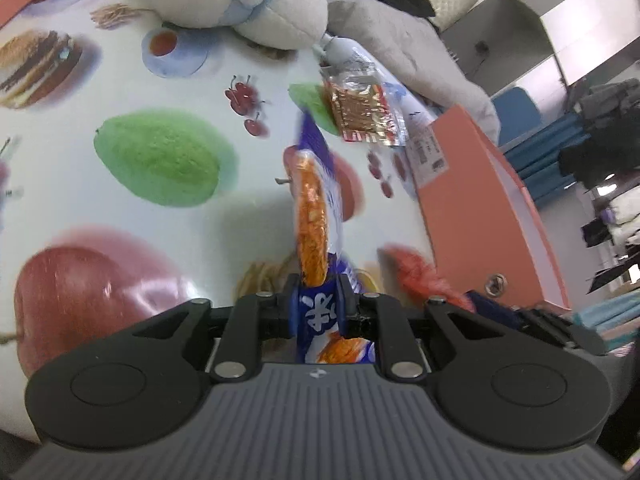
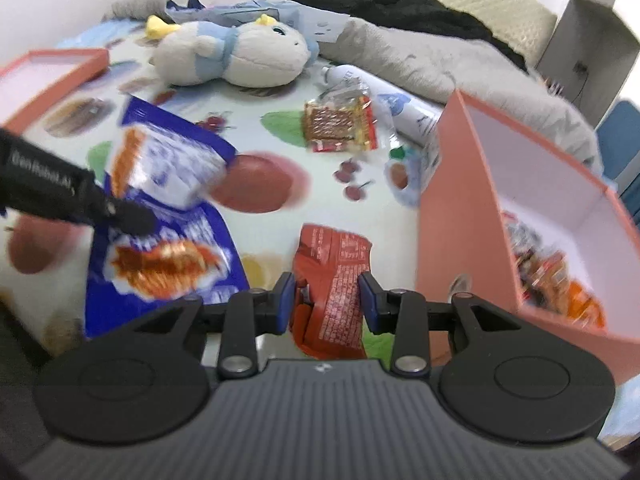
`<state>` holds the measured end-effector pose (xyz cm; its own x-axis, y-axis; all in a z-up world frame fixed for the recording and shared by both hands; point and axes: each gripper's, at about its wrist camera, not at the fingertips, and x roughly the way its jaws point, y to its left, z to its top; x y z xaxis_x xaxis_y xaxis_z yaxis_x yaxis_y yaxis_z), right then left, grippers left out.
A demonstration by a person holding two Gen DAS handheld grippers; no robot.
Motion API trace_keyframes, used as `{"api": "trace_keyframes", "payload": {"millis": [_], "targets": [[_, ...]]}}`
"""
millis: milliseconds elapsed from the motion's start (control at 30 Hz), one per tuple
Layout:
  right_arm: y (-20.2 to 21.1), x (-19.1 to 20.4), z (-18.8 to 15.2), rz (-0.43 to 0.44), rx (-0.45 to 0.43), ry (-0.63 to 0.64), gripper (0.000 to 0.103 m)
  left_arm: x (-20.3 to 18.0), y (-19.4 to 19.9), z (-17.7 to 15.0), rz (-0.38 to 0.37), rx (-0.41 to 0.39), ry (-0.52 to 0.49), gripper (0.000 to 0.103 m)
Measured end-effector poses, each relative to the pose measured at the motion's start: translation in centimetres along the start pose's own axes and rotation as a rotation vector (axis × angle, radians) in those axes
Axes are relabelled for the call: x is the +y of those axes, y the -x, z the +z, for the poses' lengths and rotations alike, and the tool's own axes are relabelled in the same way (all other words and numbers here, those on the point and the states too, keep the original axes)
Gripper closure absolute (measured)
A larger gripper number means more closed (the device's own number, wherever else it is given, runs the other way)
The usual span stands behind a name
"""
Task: Organize snacks
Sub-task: 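Grasp the blue noodle-snack pack with the left gripper while the right grasps the red-orange pack, then lift the blue pack with the left gripper while the right lifts the red-orange pack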
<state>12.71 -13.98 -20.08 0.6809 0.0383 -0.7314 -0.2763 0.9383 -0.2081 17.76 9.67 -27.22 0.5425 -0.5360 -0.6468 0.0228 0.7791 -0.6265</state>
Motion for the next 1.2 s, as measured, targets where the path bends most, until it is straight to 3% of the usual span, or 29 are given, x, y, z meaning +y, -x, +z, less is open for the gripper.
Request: {"api": "trace_keyframes", "payload": {"millis": [133,200,233,267,300,367,400,467,700,767,867,1000,1200], "targets": [[-0.3,-0.1,-1.1,0.042,0.027,-0.067,0.064,0.1,0.1,-0.4,0.024,0.022,0.002,0.082],[-0.3,0.0,-1.3,0.056,0.028,-0.067,0.064,0.0,0.1,-0.4,0.055,0.036,0.008,0.066],[-0.2,-0.1,-1.3,0.07,0.028,-0.07,0.063,-0.2,0.0,-0.3,0.07,0.039,0.003,0.05],[-0.1,-0.2,-1.3,0.08,0.026,-0.074,0.063,-0.4,0.2,-0.2,0.081,0.032,-0.007,0.042],[0.0,-0.4,-1.3,0.088,0.019,-0.08,0.062,-0.6,0.3,-0.2,0.09,0.026,-0.016,0.04],[0.1,-0.7,-1.3,0.096,0.011,-0.097,0.049,-1.0,0.5,-0.1,0.104,0.023,-0.02,0.031],[0.1,-0.9,-1.4,0.098,0.009,-0.107,0.036,-1.3,0.6,-0.1,0.114,0.022,-0.023,0.029],[0.0,-1.1,-1.6,0.107,0.006,-0.118,0.033,-1.8,0.6,-0.1,0.151,0.01,-0.036,0.023],[-1.4,-1.5,-2.5,0.154,0.017,-0.152,0.035,-3.2,-0.9,-0.6,0.269,-0.019,-0.086,0.02],[-1.8,-1.2,-2.6,0.156,0.03,-0.143,0.039,-3.6,-1.4,-0.7,0.282,-0.027,-0.105,0.021],[-2.2,-1.1,-2.8,0.144,0.059,-0.135,0.054,-3.9,-2.0,-0.9,0.297,-0.035,-0.13,0.021],[-2.3,-1.1,-3.1,0.142,0.061,-0.13,0.058,-4.4,-2.6,-1.0,0.331,-0.039,-0.174,0.022],[-2.3,-0.8,-3.1,0.135,0.063,-0.107,0.059,-5.3,-3.8,-1.7,0.373,-0.044,-0.254,0.036]]}}
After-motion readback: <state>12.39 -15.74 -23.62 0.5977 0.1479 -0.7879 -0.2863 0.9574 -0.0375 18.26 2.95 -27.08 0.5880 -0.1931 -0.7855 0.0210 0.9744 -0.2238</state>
